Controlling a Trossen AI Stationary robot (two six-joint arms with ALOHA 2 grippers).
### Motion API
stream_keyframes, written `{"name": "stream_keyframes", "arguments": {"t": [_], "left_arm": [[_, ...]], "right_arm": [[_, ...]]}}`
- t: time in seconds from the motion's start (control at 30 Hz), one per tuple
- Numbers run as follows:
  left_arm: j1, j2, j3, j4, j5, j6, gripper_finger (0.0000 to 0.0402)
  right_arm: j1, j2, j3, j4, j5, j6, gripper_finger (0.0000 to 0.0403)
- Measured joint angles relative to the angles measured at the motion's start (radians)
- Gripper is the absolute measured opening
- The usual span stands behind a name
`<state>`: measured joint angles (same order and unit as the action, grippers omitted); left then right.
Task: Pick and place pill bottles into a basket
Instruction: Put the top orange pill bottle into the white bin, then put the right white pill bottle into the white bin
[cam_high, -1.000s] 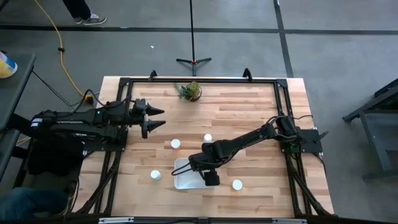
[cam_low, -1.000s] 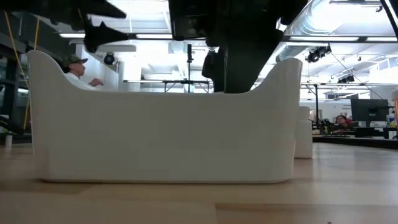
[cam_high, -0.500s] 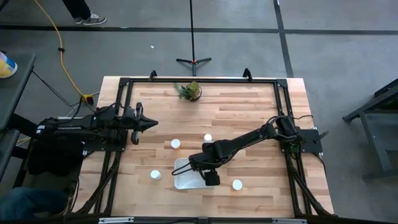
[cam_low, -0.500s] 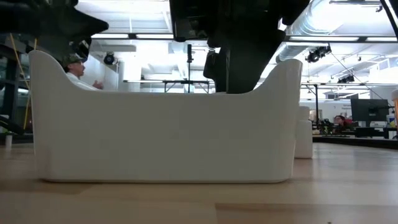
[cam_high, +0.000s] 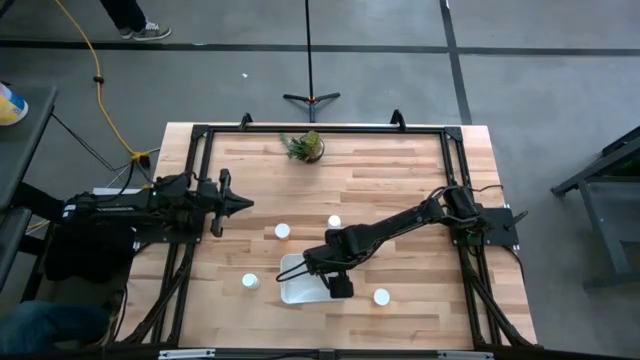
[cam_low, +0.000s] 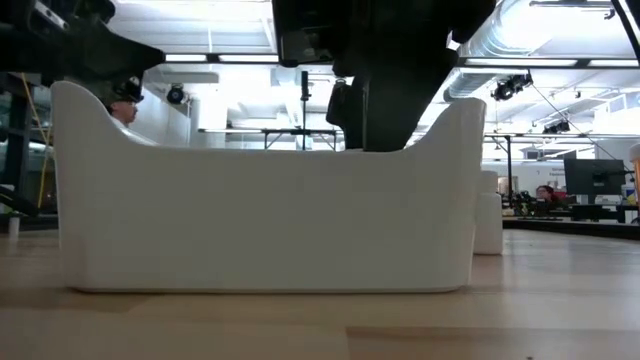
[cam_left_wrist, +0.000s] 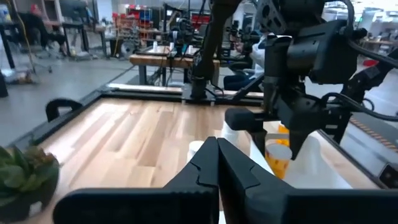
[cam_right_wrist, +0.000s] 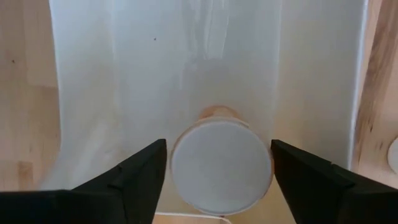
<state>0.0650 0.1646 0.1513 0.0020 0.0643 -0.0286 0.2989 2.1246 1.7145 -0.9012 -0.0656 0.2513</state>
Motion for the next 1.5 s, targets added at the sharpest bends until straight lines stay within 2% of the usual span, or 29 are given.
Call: {"name": "stream_keyframes", "arguments": {"t": [0.23,0.37,0.47,0.6,0.8,0.97,1.07,1.2,1.4,1.5], "left_arm": [[0.000,0.001,0.000,-0.005,-0.002,0.032,0.0023],[0.000,0.001,0.000,-0.013,-0.022,0.032,0.0041],[0.000,0.001,0.000,-0.032,-0.028,0.029,0.0039],[0.000,0.001,0.000,-0.042,-0.017,0.028,0.0022],[0.000,0.001,0.000,-0.057,-0.022,0.015,0.0028],[0.000,0.001,0.001,-0.057,-0.025,0.022,0.0038],[0.000,0.001,0.001,-0.059,0.012,0.046,0.0022],[0.000,0.001,0.001,-0.057,0.059,0.050,0.0022],[0.000,-0.002,0.002,-0.060,0.037,-0.016,0.0063],[0.000,-0.002,0.002,-0.088,0.001,-0.019,0.0054]], "right_arm": [[-0.018,0.000,0.000,-0.008,-0.075,0.025,0.0340],[-0.024,0.000,0.000,-0.033,-0.075,0.058,0.0349],[-0.025,0.000,0.000,-0.043,-0.071,0.064,0.0348],[-0.024,0.000,0.039,-0.069,-0.016,0.062,0.0347],[-0.024,0.000,0.155,-0.134,0.059,0.005,0.0348],[-0.024,0.000,0.286,-0.276,0.143,0.039,0.0348],[-0.024,0.000,0.376,-0.381,0.214,0.063,0.0348],[-0.024,0.000,0.482,-0.431,0.267,0.108,0.0348],[-0.026,0.000,0.609,-0.497,0.303,0.165,0.0348],[-0.026,-0.006,0.643,-0.557,0.355,0.155,0.0344]]}}
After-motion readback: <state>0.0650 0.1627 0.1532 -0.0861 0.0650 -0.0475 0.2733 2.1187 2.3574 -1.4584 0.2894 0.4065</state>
